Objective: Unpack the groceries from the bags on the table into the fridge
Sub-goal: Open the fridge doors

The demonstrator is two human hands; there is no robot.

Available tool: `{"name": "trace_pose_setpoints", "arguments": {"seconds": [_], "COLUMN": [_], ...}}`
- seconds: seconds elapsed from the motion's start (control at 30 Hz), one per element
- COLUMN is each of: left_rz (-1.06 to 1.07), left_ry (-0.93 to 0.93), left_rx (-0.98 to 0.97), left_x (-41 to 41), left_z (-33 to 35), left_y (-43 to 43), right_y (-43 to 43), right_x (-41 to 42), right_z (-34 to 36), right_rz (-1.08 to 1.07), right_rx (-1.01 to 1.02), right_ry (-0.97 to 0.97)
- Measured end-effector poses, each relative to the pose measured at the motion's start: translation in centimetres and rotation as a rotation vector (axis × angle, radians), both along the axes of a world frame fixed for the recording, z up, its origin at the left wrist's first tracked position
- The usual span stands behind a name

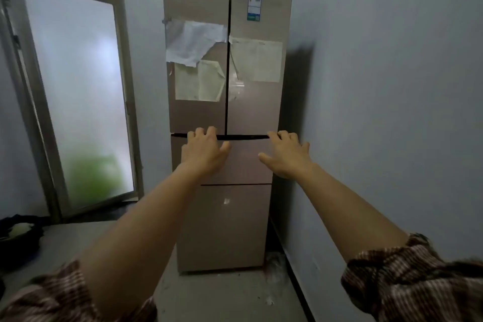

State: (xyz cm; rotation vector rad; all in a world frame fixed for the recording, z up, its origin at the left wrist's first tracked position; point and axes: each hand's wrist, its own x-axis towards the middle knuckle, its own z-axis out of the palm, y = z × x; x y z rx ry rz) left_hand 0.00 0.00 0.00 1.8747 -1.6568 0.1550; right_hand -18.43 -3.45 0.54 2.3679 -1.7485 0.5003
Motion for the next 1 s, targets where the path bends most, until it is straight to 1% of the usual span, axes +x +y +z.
{"name": "trace_pose_setpoints", "arguments": {"seconds": [0.1, 0.17, 0.2, 0.27, 0.4, 0.47, 0.57, 0.67, 0.73, 0.8, 0.87, 1.0], "left_rz": [-0.007, -0.018, -0.015, -0.041, -0.106, -0.102, -0.089, -0.066, -0.039, -0.021, -0.018, 0.059], "left_ry": [0.057, 0.088, 0.132, 0.278, 0.711, 0.830, 0.937, 0.974, 1.030, 1.112, 1.209, 1.487], "left_rx": [-0.041, -0.015, -0.008, -0.007, 0.029, 0.040, 0.044, 0.114, 0.156, 0.172, 0.171, 0.165], "left_x": [0.1, 0.4, 0.6, 1.2, 2.4, 3.7, 5.7, 7.7, 9.1, 10.6, 11.7, 13.2], "left_z": [0.1, 0.0, -0.1, -0.3, -1.9, -2.9, -4.9, -7.6, -9.0, -9.7, -10.2, -12.2], "left_y": [-5.8, -9.6, -12.1, -15.2, -23.2, -27.6, -34.4, -41.1, -45.6, -49.7, -53.5, -59.4], "right_y": [-6.1, -9.7, -12.0, -14.9, -22.9, -27.1, -33.9, -40.6, -45.0, -48.9, -52.4, -57.9], "right_x": [0.5, 1.1, 1.6, 2.0, 3.4, 4.4, 6.1, 8.3, 9.8, 11.1, 12.3, 15.1], "right_z": [0.1, -0.4, -0.7, -1.4, -4.0, -5.3, -6.4, -7.1, -7.7, -8.2, -8.9, -10.9], "right_rz": [-0.002, 0.006, 0.011, 0.012, 0.043, 0.049, 0.050, 0.036, 0.031, 0.043, 0.058, -0.009], "right_rx": [-0.007, 0.021, 0.029, 0.042, 0.117, 0.151, 0.184, 0.216, 0.250, 0.312, 0.390, 0.544], "right_ry": [-0.063, -0.086, -0.094, -0.122, -0.194, -0.226, -0.250, -0.314, -0.359, -0.442, -0.564, -0.859]}}
